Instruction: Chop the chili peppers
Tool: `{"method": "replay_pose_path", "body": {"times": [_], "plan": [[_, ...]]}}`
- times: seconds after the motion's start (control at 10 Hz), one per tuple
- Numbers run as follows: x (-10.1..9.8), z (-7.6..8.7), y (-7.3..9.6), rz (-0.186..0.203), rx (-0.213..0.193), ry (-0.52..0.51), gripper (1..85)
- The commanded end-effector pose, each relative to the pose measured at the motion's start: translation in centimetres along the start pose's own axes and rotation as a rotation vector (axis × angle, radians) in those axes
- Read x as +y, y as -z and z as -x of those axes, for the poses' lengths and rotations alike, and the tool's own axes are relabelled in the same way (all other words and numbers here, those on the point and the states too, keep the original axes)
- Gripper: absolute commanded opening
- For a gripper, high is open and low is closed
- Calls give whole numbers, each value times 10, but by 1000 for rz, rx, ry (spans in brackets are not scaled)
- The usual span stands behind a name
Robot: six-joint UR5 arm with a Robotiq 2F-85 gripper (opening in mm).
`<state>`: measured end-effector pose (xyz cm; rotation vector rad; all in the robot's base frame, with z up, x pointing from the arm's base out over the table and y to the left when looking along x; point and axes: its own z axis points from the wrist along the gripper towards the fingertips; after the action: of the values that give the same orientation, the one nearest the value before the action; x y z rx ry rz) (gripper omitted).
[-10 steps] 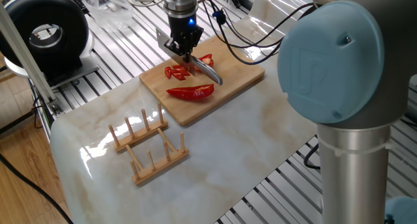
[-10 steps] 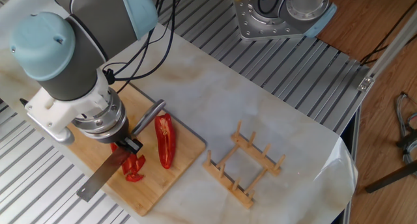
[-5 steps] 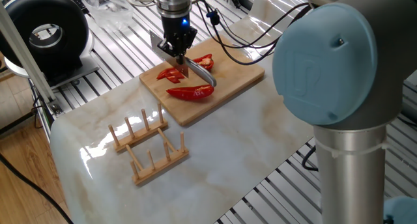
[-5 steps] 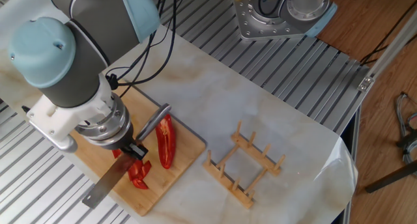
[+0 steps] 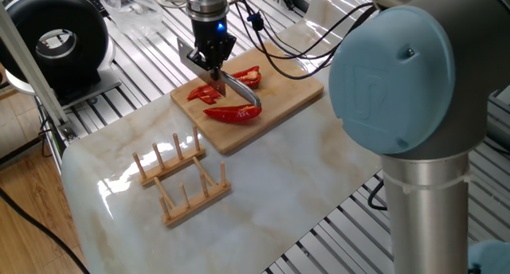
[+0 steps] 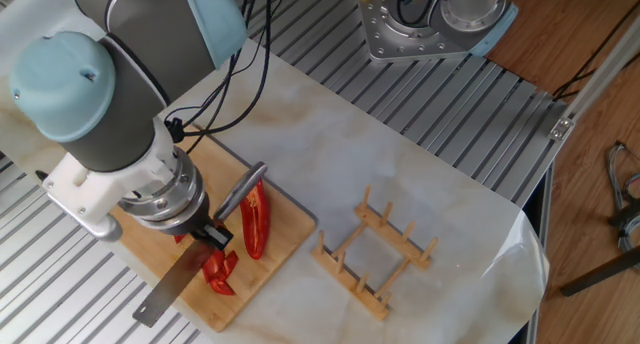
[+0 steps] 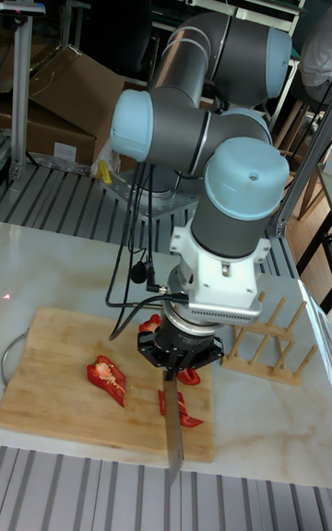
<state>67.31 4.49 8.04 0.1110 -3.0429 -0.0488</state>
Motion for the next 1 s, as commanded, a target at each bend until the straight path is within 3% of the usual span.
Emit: {"method": "replay_pose_path", "body": {"times": [0.0,0.1,0.3,0.5,0.7,0.9], "plan": [[-28,3,14,-83,-30,70,13],[-25,1,17,-74,-29,72,13],[-40,-4,20,-101,-47,120,13],[-44,-7,20,-69,-78,99,13],[-57,-11,24,-101,-100,108,13],[-66,-25,25,-105,-98,72,13]]}}
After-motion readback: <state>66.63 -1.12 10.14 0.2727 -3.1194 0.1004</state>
